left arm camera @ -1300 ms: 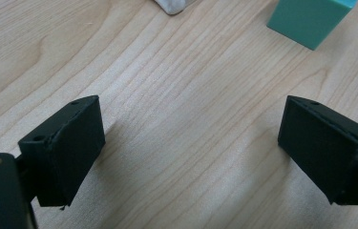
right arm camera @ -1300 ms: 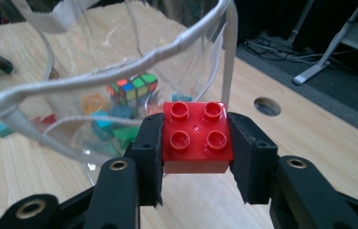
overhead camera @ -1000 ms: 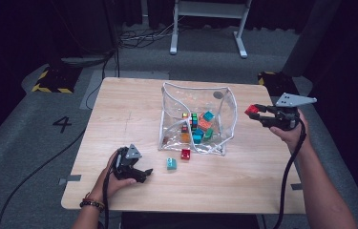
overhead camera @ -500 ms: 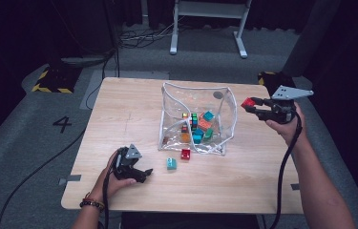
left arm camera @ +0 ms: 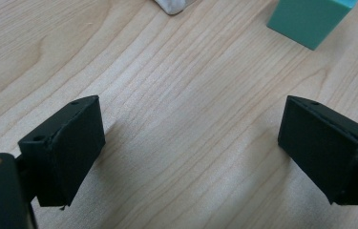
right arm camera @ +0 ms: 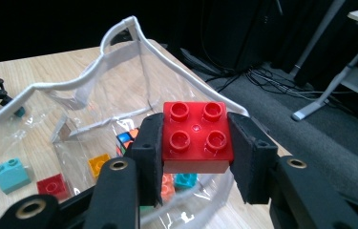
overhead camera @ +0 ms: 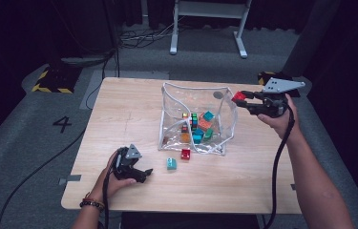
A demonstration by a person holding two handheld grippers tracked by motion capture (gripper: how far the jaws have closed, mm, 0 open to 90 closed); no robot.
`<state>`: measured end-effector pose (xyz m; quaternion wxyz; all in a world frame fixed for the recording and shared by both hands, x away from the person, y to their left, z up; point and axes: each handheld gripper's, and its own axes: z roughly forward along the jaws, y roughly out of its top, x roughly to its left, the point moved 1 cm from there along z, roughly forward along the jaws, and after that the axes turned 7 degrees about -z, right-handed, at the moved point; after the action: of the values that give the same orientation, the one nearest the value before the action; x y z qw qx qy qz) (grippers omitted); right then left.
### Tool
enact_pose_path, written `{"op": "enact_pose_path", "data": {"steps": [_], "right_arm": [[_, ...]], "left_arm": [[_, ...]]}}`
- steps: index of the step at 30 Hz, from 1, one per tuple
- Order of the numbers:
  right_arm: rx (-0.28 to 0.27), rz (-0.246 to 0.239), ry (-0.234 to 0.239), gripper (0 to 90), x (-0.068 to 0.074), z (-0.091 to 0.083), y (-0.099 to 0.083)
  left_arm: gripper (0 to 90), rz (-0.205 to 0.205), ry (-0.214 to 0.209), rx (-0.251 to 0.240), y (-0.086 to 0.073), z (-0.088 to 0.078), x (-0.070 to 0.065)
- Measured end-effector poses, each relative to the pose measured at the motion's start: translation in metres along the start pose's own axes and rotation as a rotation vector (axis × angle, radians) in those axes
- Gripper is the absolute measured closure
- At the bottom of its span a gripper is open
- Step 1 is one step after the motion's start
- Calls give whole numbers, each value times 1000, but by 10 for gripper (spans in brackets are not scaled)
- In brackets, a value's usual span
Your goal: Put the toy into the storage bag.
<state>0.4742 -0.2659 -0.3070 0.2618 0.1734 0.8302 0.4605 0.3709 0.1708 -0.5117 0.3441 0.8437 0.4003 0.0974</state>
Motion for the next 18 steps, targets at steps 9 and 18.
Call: {"op": "enact_pose_path", "data": {"steps": [9,18], "right_arm": [[10,-36,60,593,12,23,17],[41,-69,94,593,18,46,29]], "left_arm": [[88,0,0,0,0,0,0],[88,-1,1,-1,0,0,0]]}}
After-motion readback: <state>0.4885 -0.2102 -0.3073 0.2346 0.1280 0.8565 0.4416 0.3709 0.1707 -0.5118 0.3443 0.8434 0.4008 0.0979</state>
